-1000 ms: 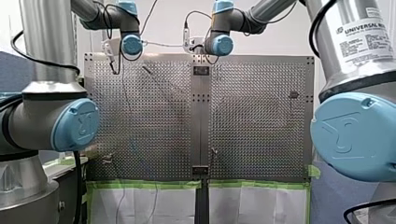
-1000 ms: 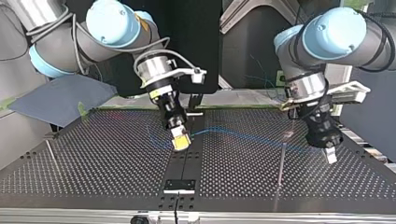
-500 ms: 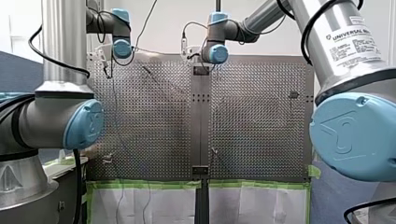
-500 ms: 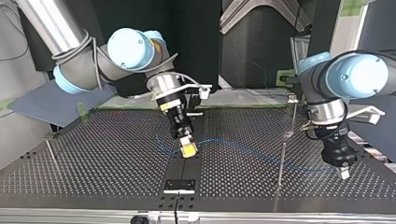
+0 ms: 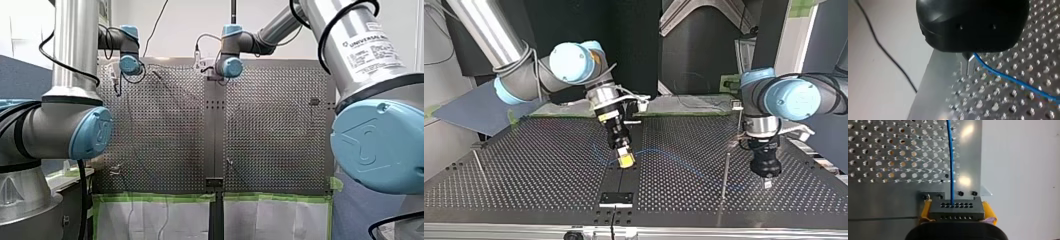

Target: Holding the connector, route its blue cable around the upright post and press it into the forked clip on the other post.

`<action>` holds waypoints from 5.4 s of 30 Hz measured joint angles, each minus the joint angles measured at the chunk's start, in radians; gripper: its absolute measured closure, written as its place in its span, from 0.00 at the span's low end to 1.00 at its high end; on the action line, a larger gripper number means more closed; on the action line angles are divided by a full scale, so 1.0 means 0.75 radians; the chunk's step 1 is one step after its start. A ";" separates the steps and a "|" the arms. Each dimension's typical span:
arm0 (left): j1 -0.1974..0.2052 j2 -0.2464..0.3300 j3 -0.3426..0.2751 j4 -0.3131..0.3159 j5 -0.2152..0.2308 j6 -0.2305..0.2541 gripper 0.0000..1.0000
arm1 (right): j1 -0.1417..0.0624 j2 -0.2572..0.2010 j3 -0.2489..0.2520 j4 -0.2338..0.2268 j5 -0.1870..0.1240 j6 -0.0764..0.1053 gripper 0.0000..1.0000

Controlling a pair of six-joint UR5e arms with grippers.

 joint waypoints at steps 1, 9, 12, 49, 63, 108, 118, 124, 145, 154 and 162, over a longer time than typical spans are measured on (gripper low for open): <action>0.000 -0.001 0.000 0.000 0.013 -0.001 1.00 | 0.000 0.006 0.000 0.000 0.000 -0.001 1.00; -0.004 -0.033 -0.008 -0.010 0.049 -0.003 1.00 | 0.000 0.042 0.001 0.011 0.002 -0.008 1.00; -0.011 -0.067 -0.009 -0.020 0.050 -0.002 1.00 | 0.001 0.047 0.001 0.016 0.002 -0.008 1.00; -0.057 -0.186 -0.053 0.053 0.096 -0.104 0.00 | -0.029 0.242 0.160 -0.045 0.030 -0.042 1.00; -0.054 -0.207 -0.057 0.025 0.100 -0.104 0.00 | -0.031 0.423 0.189 -0.109 0.068 -0.048 1.00; -0.065 -0.249 -0.056 0.014 0.099 -0.102 0.00 | -0.076 0.892 0.330 -0.400 0.344 -0.047 1.00; -0.063 -0.249 -0.056 0.014 0.099 -0.102 0.00 | -0.142 0.973 0.332 -0.425 0.363 -0.053 1.00; -0.064 -0.249 -0.056 0.011 0.099 -0.102 0.00 | -0.160 0.952 0.332 -0.439 0.361 -0.073 1.00; -0.059 -0.249 -0.056 0.001 0.094 -0.101 0.00 | -0.154 0.679 0.540 -0.560 0.366 -0.088 1.00; -0.055 -0.249 -0.056 -0.004 0.083 -0.098 0.00 | -0.152 0.627 0.653 -0.652 0.386 -0.085 1.00; -0.055 -0.249 -0.056 -0.009 0.083 -0.098 0.00 | -0.179 0.527 0.762 -0.758 0.389 -0.053 1.00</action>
